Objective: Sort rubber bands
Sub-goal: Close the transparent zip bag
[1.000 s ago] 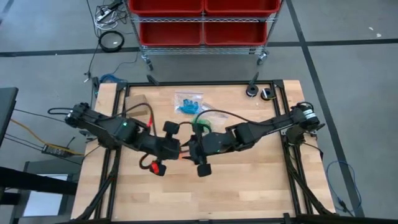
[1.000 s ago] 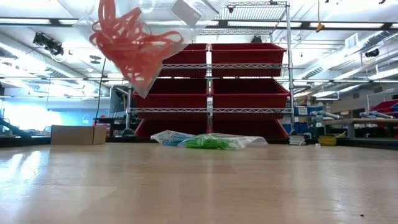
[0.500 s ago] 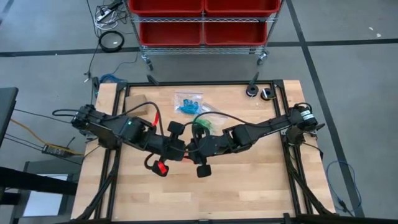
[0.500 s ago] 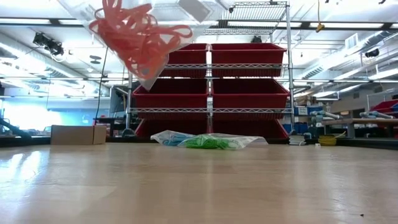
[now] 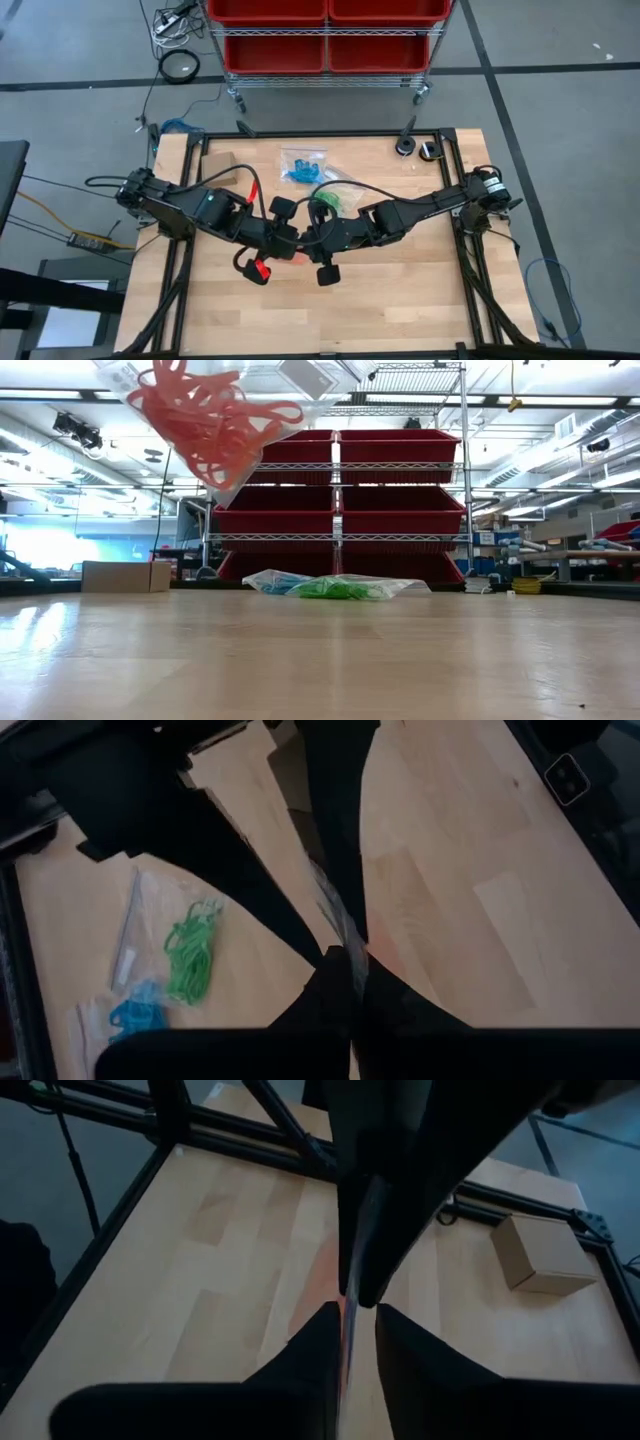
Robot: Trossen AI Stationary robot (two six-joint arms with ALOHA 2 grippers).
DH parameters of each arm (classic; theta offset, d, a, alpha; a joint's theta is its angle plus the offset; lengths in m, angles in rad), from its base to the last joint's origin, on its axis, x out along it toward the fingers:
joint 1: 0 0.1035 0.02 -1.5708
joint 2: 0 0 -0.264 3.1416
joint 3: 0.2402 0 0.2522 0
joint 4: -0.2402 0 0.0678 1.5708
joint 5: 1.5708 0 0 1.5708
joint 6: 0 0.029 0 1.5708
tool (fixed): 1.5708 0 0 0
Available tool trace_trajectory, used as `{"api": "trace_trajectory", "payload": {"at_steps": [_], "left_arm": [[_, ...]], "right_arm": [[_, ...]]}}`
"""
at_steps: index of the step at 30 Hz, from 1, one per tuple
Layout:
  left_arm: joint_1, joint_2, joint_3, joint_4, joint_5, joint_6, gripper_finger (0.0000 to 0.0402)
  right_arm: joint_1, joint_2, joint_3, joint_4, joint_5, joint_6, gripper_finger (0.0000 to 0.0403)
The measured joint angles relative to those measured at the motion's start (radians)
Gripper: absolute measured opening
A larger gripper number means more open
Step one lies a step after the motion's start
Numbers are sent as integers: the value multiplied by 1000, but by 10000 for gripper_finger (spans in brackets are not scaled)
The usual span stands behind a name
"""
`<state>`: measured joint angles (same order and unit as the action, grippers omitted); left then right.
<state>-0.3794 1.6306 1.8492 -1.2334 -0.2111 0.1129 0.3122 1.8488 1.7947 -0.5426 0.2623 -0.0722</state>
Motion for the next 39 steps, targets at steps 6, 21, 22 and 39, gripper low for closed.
{"api": "trace_trajectory", "payload": {"at_steps": [6,21,22,39], "left_arm": [[0,0,0,0,5,-13,2],[0,0,0,4,-31,-23,77],[0,0,5,-8,-31,-30,91],[-2,-2,64,-86,14,-171,166]], "right_arm": [[5,-1,0,-10,-3,-36,5],[7,-2,0,-22,10,-60,0],[7,-2,-1,-25,10,-61,0],[8,-2,-1,-31,20,-63,0]]}}
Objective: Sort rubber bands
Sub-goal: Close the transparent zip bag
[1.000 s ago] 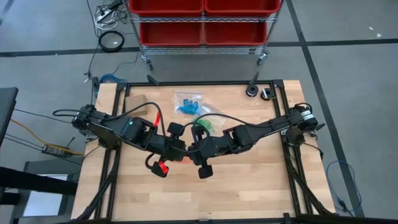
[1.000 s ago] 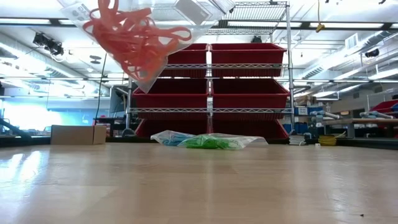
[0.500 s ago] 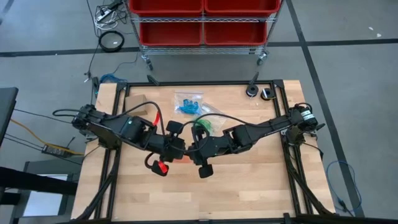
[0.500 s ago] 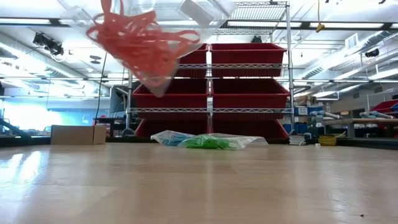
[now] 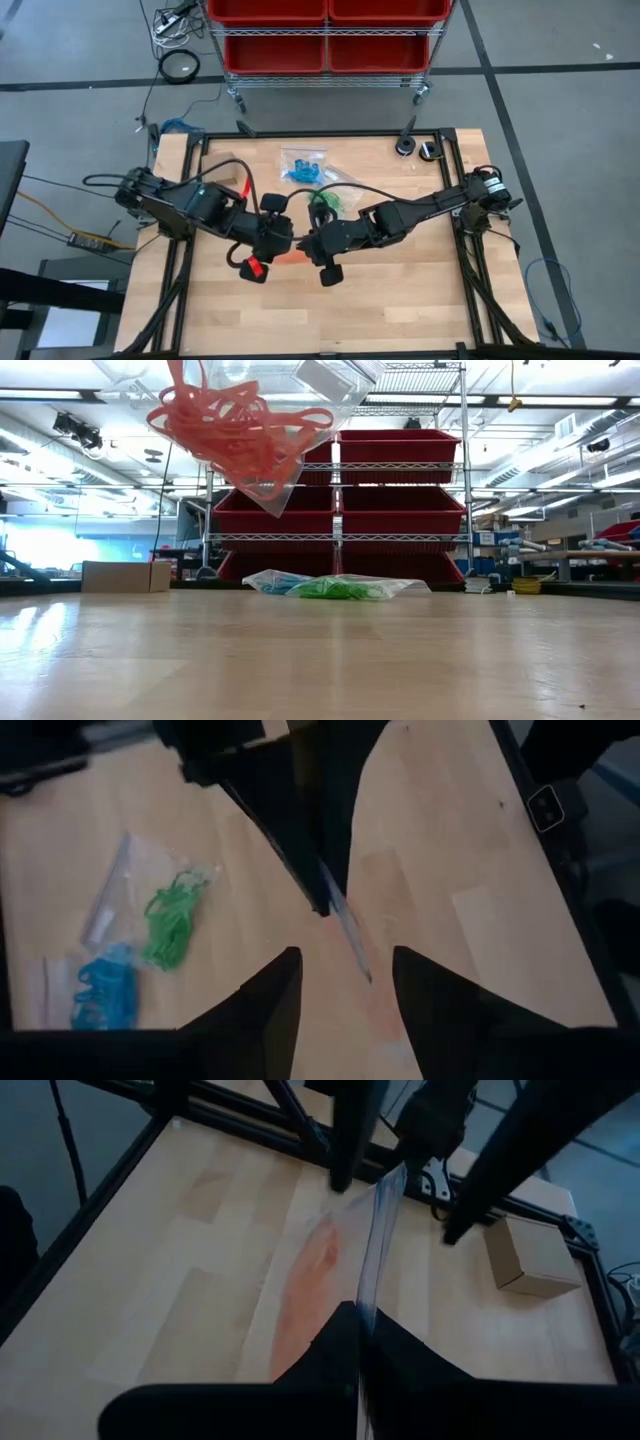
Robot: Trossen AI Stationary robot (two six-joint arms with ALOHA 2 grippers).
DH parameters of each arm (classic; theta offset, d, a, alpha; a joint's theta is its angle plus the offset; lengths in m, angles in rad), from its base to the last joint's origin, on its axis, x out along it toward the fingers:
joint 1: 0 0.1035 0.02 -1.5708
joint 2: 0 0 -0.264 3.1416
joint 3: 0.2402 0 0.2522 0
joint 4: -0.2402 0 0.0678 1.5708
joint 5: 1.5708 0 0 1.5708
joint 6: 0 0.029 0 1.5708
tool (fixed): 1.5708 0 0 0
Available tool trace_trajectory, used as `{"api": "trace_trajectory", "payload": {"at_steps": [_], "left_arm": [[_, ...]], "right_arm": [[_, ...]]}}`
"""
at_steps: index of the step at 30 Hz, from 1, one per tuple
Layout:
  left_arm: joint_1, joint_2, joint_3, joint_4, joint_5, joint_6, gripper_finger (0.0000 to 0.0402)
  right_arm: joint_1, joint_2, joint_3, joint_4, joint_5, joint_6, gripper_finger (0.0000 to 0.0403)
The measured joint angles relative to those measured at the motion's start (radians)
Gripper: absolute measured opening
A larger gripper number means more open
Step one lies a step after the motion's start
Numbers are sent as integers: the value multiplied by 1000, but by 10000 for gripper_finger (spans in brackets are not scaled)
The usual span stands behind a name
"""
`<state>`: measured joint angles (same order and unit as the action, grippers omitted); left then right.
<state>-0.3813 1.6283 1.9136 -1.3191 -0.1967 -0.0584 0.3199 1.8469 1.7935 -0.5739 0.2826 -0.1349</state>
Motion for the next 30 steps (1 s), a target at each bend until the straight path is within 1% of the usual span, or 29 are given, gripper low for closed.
{"api": "trace_trajectory", "payload": {"at_steps": [4,7,10,14,20,22,30], "left_arm": [[-6,0,-32,60,-12,-27,165],[-25,1,-45,79,-85,-26,165],[-39,1,-53,92,-133,-21,163],[-45,1,-53,87,-150,-24,147],[-45,1,-53,47,-158,-41,104],[-45,1,-53,41,-154,-52,93],[-45,1,-53,42,-152,-57,78]], "right_arm": [[5,0,0,0,38,-2,0],[7,0,0,1,39,-3,0],[11,0,0,1,42,-3,0],[19,0,0,3,69,-9,0],[27,0,0,11,72,-16,0],[32,0,0,12,88,-17,0],[34,0,0,15,93,-18,0]]}}
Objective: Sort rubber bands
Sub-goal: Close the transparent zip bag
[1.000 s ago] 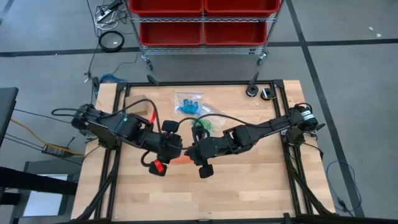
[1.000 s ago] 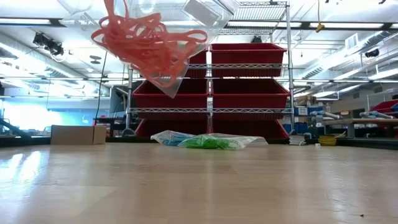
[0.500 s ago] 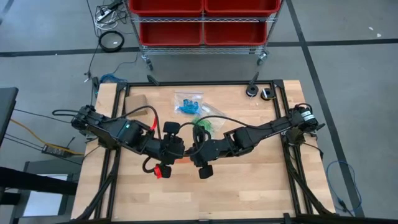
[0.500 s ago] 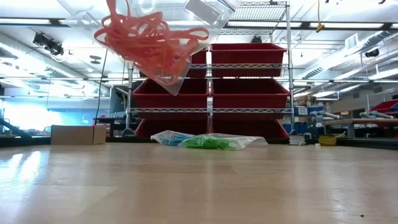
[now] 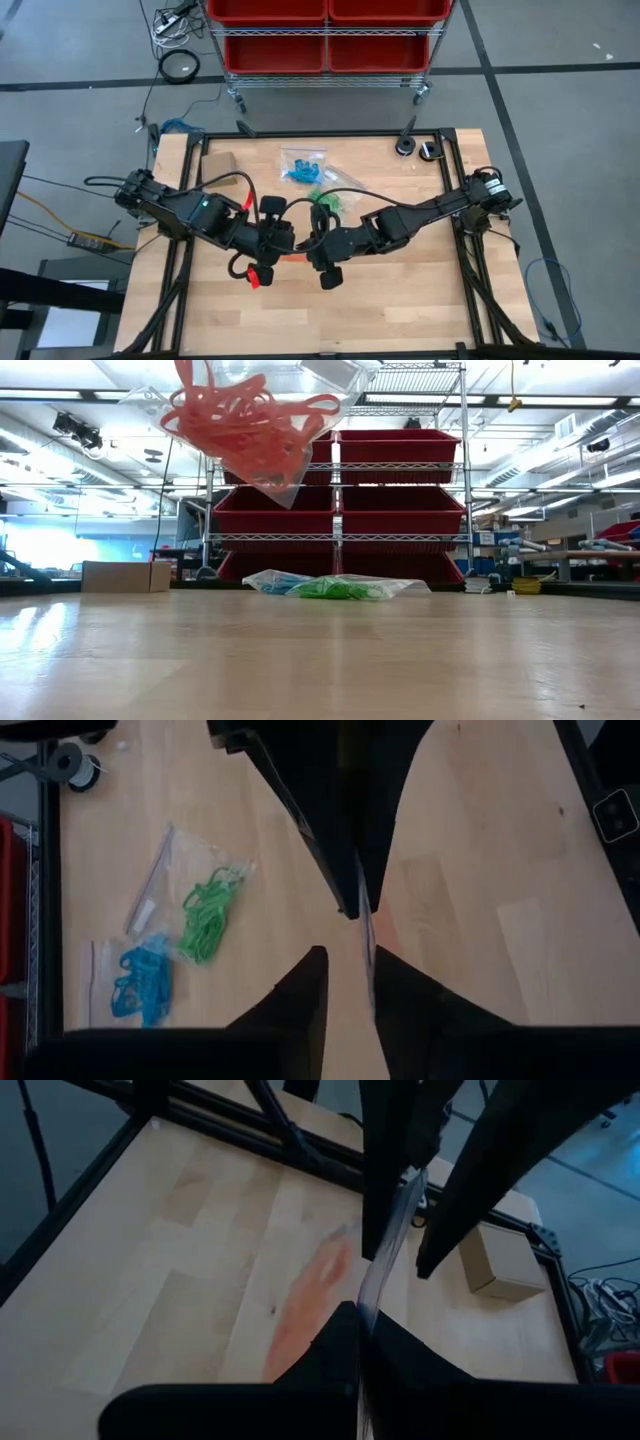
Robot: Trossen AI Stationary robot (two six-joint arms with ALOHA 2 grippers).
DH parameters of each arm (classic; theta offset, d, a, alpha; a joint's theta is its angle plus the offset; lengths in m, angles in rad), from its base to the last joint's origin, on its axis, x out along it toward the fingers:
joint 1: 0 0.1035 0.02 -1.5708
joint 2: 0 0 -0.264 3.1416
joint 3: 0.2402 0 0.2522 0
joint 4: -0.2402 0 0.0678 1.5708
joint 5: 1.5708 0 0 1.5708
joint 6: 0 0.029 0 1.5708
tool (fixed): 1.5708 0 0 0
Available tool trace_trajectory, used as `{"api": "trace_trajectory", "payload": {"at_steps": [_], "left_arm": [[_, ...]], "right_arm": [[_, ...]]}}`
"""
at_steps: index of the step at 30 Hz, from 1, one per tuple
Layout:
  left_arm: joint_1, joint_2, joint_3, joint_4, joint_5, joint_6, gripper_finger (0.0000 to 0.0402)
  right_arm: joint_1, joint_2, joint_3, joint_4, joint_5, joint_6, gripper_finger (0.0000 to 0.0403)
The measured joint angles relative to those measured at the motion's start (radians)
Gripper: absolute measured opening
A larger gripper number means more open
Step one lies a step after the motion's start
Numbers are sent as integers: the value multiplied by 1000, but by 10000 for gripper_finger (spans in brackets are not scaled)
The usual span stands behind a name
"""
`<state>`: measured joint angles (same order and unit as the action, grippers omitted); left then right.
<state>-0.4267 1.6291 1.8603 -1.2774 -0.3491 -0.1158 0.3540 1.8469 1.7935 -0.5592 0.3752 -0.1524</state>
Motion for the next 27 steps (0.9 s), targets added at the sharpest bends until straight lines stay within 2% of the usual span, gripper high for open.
{"api": "trace_trajectory", "payload": {"at_steps": [6,13,27], "left_arm": [[0,0,0,3,-9,30,9],[0,1,0,0,-20,59,3],[0,2,-1,-44,-23,60,1]], "right_arm": [[0,0,0,1,3,-2,0],[-1,-2,0,-30,2,2,0],[1,-10,1,-271,-39,96,0]]}}
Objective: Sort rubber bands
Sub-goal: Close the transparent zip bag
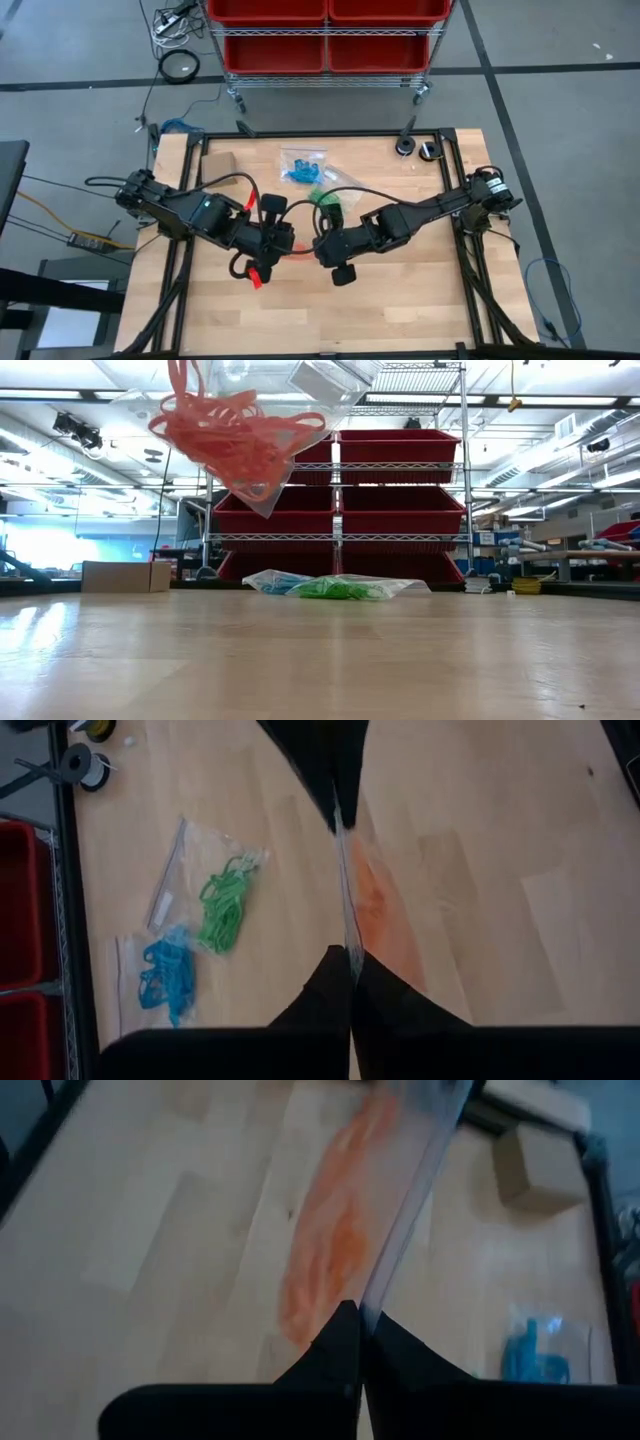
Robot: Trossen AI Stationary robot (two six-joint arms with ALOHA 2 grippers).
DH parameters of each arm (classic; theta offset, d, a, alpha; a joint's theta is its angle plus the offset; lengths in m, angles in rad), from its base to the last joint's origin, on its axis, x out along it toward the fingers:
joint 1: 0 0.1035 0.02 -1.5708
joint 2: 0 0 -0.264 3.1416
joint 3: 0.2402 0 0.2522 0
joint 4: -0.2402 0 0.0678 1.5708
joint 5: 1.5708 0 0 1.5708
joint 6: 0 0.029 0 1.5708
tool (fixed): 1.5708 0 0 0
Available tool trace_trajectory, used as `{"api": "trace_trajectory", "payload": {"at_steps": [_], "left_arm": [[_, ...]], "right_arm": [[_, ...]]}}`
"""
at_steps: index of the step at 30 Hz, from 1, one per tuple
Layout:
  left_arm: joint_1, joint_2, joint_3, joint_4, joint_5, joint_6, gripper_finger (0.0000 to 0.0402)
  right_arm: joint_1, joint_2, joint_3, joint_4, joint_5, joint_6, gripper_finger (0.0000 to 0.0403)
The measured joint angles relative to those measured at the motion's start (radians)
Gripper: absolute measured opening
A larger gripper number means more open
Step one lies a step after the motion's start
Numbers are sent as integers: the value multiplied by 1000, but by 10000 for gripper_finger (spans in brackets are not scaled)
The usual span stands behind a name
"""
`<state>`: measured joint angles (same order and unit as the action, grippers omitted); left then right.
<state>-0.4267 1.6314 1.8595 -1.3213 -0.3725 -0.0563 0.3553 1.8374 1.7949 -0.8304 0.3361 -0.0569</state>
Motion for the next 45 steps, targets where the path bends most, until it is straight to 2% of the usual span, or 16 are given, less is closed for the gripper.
{"api": "trace_trajectory", "payload": {"at_steps": [16,28,32,38,42,45], "left_arm": [[0,-3,0,-32,1,0,0],[3,-3,0,-40,-30,3,0],[19,-3,-17,-31,-36,8,0],[56,-3,-123,11,-77,27,0],[89,-3,-184,100,-94,80,0],[121,-3,-210,188,-97,136,0]], "right_arm": [[24,-1,-2,-260,-52,99,0],[48,-19,-2,-339,-46,200,4],[74,-36,-2,-355,-18,251,31],[137,-43,-3,-415,59,373,108],[194,-44,-67,-415,134,470,156],[239,-44,-150,-410,199,572,175]]}}
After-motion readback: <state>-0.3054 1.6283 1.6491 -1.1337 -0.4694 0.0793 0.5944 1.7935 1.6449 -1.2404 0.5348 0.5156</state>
